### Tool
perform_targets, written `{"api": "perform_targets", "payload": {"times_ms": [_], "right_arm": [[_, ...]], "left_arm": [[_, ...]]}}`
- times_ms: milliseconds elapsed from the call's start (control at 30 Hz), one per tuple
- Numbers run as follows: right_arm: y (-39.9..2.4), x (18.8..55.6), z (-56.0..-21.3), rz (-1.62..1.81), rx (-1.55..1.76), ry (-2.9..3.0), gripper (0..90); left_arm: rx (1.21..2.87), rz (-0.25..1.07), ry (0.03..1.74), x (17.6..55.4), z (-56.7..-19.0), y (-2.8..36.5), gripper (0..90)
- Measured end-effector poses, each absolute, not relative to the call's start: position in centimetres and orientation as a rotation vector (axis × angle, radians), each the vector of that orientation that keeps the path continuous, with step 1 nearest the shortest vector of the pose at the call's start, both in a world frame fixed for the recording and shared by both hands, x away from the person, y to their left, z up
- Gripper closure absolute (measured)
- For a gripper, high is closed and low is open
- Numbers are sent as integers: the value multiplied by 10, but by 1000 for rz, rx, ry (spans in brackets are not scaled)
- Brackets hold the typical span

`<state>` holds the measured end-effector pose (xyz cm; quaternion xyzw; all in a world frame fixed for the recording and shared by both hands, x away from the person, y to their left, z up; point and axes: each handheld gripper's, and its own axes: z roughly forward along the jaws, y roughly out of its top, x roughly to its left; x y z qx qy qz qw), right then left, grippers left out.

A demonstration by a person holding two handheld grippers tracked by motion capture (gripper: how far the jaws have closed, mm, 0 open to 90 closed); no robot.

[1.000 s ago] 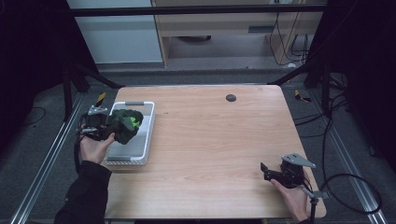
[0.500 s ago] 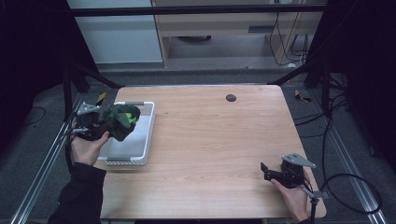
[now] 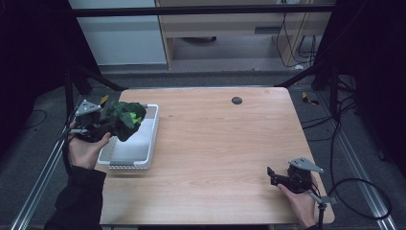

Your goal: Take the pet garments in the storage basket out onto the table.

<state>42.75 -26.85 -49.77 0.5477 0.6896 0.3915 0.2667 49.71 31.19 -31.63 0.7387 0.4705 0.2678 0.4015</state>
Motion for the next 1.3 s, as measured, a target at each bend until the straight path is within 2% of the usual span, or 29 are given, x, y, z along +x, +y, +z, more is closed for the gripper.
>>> {"api": "perform_targets", "payload": {"times_ms": [333,1300], "right_arm": [[-269,427,-498,1056,1475,1859,80],[-269,428,-498,1049,1458,1855,81]], "left_arm": [[1956,666,1068,493,-304,296,745],[2130,487,756,488,-295,230,744]]}}
